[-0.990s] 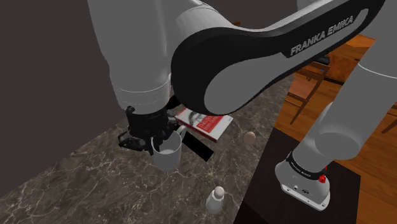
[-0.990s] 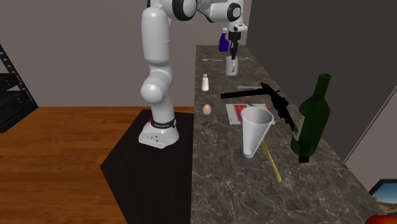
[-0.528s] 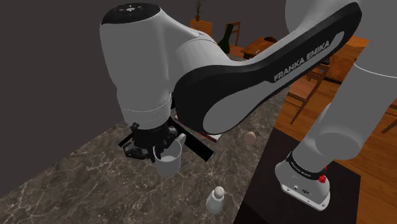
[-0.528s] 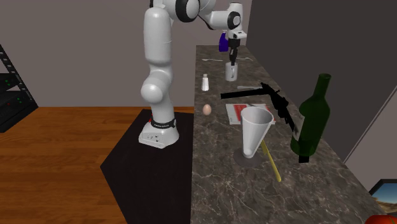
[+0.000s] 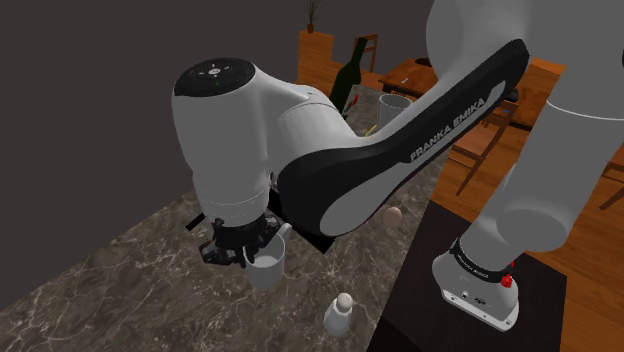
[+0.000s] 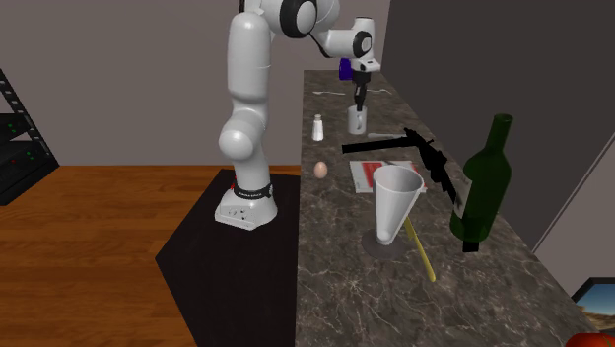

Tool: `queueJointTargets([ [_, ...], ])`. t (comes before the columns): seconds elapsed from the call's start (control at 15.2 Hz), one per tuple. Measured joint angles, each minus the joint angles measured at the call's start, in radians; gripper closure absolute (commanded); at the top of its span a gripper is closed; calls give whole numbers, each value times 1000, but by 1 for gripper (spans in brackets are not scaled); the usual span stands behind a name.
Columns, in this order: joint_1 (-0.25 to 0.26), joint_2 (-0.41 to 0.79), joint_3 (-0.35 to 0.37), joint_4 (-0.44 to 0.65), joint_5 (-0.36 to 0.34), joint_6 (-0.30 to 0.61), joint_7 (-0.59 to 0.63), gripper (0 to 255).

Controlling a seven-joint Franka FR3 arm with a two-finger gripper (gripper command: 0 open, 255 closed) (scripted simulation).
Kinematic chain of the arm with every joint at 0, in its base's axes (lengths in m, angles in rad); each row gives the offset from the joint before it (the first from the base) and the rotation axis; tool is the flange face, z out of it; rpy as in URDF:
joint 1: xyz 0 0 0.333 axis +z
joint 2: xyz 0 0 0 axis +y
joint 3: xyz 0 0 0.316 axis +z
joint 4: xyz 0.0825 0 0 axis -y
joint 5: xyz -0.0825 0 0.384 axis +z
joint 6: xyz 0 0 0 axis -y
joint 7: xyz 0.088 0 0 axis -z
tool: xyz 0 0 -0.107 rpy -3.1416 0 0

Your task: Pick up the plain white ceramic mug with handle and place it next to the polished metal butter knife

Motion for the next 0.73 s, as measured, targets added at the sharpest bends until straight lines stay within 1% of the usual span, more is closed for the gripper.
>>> queueJointTargets([
  [0.26,8,24,-9,-22,-28,35,19,255],
  [0.59,8,26,-10,-24,-30,38,21,255],
  [0.66,8,26,-10,-24,-30,38,21,0],
  [0.73,8,26,-10,-24,-30,38,21,0],
])
